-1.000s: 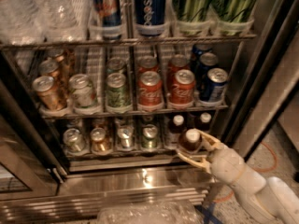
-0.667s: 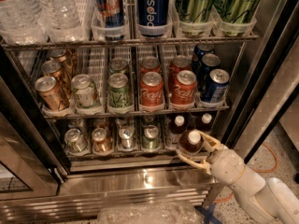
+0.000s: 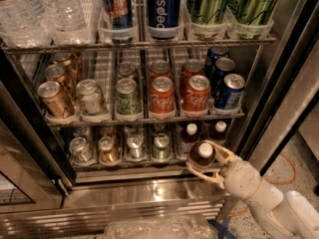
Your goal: Pick blue plastic bottle from bottom shelf of fridge
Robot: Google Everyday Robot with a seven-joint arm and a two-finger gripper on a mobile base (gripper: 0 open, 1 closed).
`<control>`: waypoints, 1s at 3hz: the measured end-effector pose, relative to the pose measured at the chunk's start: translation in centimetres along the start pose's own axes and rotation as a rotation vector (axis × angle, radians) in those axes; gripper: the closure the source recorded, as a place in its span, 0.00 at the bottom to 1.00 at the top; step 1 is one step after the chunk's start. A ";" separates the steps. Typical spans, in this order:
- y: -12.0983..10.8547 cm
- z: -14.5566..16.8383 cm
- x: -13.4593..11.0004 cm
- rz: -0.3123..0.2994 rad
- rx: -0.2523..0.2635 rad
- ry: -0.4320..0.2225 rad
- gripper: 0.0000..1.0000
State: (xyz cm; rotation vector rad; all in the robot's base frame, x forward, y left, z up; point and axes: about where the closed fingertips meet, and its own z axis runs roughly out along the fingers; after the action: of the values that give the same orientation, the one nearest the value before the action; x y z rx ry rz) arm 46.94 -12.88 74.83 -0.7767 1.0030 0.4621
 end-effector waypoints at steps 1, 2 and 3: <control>0.4 0.0 -0.7 -0.015 -0.014 -0.013 1.00; 0.7 -0.2 -0.1 -0.015 -0.014 -0.013 1.00; 0.8 -0.2 -0.1 -0.015 -0.014 -0.013 1.00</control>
Offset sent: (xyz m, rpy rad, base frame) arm -0.0727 0.0211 0.0784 -0.1076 -0.1729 0.1482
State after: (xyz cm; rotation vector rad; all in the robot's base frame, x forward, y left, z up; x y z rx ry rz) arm 46.27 -12.57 74.53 -0.7930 0.9822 0.4609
